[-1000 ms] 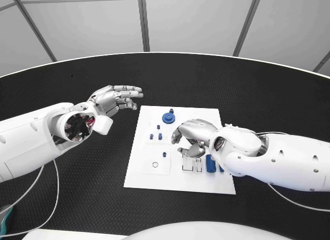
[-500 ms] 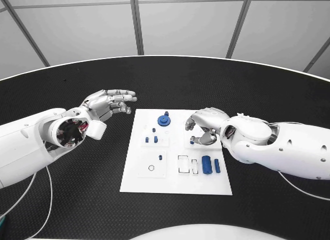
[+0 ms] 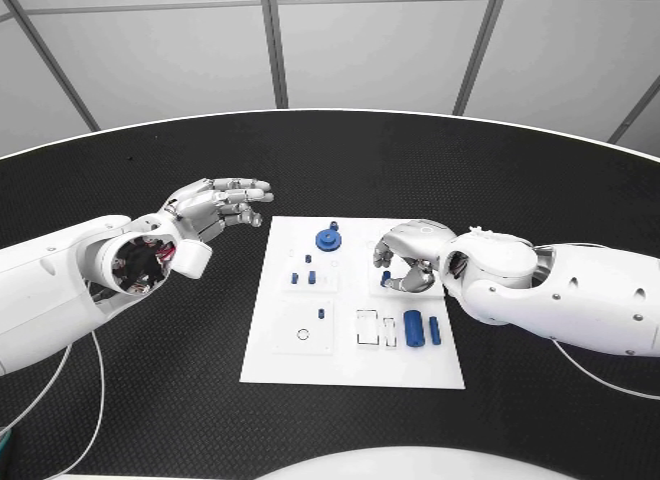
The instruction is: Assemble the parts on the task board
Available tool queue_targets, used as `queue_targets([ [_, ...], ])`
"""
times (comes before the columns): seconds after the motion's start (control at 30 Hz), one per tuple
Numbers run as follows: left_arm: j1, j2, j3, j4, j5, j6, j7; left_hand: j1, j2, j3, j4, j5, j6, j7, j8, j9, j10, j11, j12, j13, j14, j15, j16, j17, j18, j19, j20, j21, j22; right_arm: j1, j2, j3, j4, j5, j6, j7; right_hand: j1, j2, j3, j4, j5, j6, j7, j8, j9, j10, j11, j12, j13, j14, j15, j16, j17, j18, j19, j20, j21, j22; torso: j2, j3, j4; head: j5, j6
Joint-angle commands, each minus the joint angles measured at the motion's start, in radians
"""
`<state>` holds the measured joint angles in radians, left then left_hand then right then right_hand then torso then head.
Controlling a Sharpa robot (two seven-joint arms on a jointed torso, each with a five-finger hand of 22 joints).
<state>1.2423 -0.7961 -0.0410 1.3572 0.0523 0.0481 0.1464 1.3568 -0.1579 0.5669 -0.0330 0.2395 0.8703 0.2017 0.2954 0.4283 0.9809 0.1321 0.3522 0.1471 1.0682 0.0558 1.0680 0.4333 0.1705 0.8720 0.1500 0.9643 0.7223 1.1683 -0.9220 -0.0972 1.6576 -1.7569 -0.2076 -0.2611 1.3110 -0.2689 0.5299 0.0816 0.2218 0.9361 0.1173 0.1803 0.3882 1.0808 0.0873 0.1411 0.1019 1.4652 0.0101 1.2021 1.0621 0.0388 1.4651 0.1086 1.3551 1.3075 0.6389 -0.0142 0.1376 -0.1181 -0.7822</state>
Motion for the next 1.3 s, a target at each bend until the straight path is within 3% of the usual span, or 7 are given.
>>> queue_targets([
  [0.03, 0.0, -0.001, 0.0, 0.001, 0.0, 0.0, 0.0, 0.006, -0.001, -0.001, -0.002, -0.001, 0.002, 0.006, 0.004, -0.001, 0.006, 0.004, -0.001, -0.002, -0.004, 0.001, -0.005, -0.001, 0.014, -0.005, 0.0, 0.0, 0.002, -0.001, 0.001, 0.0, -0.006, 0.0, 0.006, -0.002, 0.012, 0.004, 0.0, 0.0, -0.005, 0.009, 0.001, 0.001, 0.0, 0.009, 0.001, 0.006, 0.001, 0.013, -0.006, 0.004, -0.001, 0.014, 0.006, -0.006, 0.0, 0.122, -0.001, 0.0004, 0.0006, -0.001, -0.001],
  [0.4, 0.0, -0.002, 0.0, 0.001, 0.0, -0.002, 0.0, 0.007, -0.001, -0.002, -0.003, -0.001, 0.002, 0.006, 0.004, -0.002, 0.006, 0.004, -0.001, -0.002, -0.004, 0.001, -0.005, -0.002, 0.014, -0.006, -0.001, 0.001, 0.002, -0.011, 0.01, -0.003, -0.017, 0.0, 0.028, -0.003, 0.032, 0.019, 0.036, 0.007, 0.001, 0.051, 0.011, 0.02, 0.005, 0.05, -0.01, 0.028, 0.002, 0.018, -0.015, 0.022, 0.011, 0.006, 0.023, -0.013, 0.031, 0.144, 0.0, 0.0021, -0.0013, 0.0, -0.004],
  [0.8, 0.0, -0.002, 0.0, 0.001, 0.0, -0.002, -0.001, 0.007, -0.001, -0.002, -0.003, -0.001, 0.002, 0.006, 0.004, -0.002, 0.006, 0.004, -0.001, -0.002, -0.004, 0.001, -0.005, -0.002, 0.014, -0.006, -0.001, 0.001, 0.002, -0.014, 0.019, -0.003, -0.022, 0.0, 0.024, 0.003, 0.038, 0.037, 0.061, 0.01, 0.002, 0.091, 0.006, 0.042, 0.016, 0.097, -0.022, 0.036, 0.004, 0.022, -0.025, 0.038, 0.021, -0.002, 0.04, -0.02, 0.067, 0.168, -0.001, 0.0001, -0.0004, -0.001, -0.009],
  [0.97, 0.0, -0.003, 0.0, 0.002, 0.0, -0.003, -0.001, 0.007, -0.001, -0.002, -0.003, -0.001, 0.002, 0.006, 0.004, -0.002, 0.006, 0.004, -0.001, -0.002, -0.004, 0.001, -0.005, -0.002, 0.014, -0.006, -0.001, 0.001, 0.002, -0.014, 0.024, -0.003, -0.025, 0.0, 0.013, 0.004, 0.06, 0.076, 0.072, -0.004, -0.004, 0.134, -0.006, 0.072, 0.035, 0.144, -0.038, 0.045, 0.013, 0.024, -0.038, 0.048, 0.026, -0.009, 0.052, -0.03, 0.095, 0.188, 0.0, -0.0003, 0.0002, 0.0, -0.01],
  [1.07, 0.0, -0.003, 0.0, 0.002, 0.0, -0.003, -0.001, 0.007, -0.001, -0.002, -0.003, -0.001, 0.002, 0.006, 0.004, -0.002, 0.006, 0.004, -0.001, -0.002, -0.004, 0.001, -0.005, -0.002, 0.014, -0.006, -0.001, 0.001, 0.002, -0.015, 0.025, -0.003, -0.027, 0.0, -0.004, 0.004, 0.08, 0.1, 0.088, -0.022, -0.036, 0.141, -0.008, 0.086, 0.051, 0.169, -0.044, 0.046, 0.02, 0.024, -0.045, 0.051, 0.025, -0.012, 0.058, -0.037, 0.109, 0.197, -0.001, -0.0002, 0.0005, -0.001, -0.011],
  [1.3, 0.0, -0.004, 0.0, 0.002, 0.0, -0.004, -0.002, 0.007, -0.001, -0.002, -0.003, -0.001, 0.002, 0.006, 0.004, -0.002, 0.006, 0.004, -0.001, -0.002, -0.004, 0.001, -0.005, -0.002, 0.014, -0.006, -0.001, 0.001, 0.002, -0.015, 0.019, -0.003, -0.017, 0.0, -0.032, -0.001, 0.095, 0.105, 0.115, -0.045, -0.029, 0.142, -0.007, 0.094, 0.065, 0.19, -0.047, 0.043, 0.031, 0.026, -0.047, 0.06, 0.032, -0.015, 0.062, -0.041, 0.119, 0.204, -0.002, 0.0002, -0.0007, 0.001, -0.014],
])
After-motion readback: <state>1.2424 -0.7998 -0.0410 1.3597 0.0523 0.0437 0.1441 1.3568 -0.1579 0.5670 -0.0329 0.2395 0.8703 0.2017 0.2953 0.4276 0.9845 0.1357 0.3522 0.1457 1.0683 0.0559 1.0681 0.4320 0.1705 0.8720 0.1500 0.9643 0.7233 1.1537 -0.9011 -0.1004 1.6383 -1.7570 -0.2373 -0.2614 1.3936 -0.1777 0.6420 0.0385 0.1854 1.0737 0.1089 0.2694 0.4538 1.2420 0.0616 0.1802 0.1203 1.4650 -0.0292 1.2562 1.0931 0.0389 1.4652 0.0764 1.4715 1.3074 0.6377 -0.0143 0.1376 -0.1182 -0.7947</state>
